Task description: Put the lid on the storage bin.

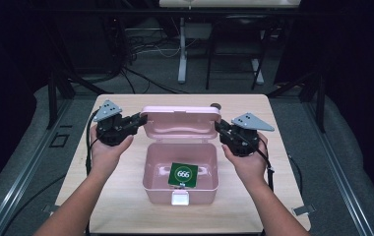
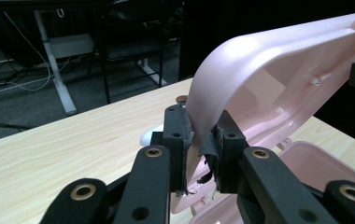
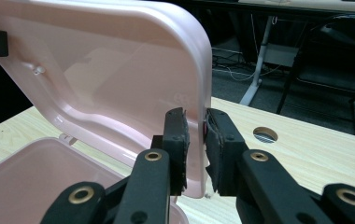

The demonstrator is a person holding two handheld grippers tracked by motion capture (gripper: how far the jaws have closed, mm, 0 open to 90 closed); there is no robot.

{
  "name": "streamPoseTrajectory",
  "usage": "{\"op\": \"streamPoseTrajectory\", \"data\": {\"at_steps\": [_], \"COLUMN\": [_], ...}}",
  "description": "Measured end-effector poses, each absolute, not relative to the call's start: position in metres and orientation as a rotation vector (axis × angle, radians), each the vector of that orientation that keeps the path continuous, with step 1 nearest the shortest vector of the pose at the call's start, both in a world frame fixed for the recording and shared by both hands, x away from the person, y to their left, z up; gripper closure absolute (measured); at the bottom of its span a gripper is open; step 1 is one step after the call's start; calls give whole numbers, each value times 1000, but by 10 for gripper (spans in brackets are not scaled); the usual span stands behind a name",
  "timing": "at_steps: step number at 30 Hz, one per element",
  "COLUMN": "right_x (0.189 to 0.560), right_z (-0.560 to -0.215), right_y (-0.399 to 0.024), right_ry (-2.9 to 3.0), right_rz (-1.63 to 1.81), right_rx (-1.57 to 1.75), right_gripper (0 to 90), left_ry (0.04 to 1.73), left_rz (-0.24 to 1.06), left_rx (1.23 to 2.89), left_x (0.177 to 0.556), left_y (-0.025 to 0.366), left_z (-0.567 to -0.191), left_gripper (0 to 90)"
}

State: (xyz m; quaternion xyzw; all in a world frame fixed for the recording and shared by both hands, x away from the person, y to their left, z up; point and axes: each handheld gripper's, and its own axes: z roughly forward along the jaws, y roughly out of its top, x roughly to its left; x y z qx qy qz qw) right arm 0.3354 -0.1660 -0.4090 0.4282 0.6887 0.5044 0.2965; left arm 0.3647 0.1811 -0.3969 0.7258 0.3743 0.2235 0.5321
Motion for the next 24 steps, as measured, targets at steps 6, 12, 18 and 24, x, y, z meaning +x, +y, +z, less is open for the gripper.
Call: {"op": "streamPoseTrajectory", "data": {"at_steps": [6, 12, 18, 24], "right_x": [332, 327, 324, 318], "right_z": [-408, -409, -415, -415], "right_y": [-166, -166, -169, -168], "right_ry": [1840, 1846, 1857, 1855], "right_rz": [1335, 1339, 1355, 1347], "right_rx": [1132, 1130, 1150, 1148], "right_gripper": [772, 767, 769, 769], "left_ry": [899, 898, 898, 888], "left_rz": [513, 496, 485, 484], "left_rx": [1726, 1733, 1733, 1744], "left_x": [361, 354, 350, 346], "left_y": [182, 183, 184, 185], "left_z": [-398, -398, -398, -398], "left_gripper": [775, 770, 764, 764]}}
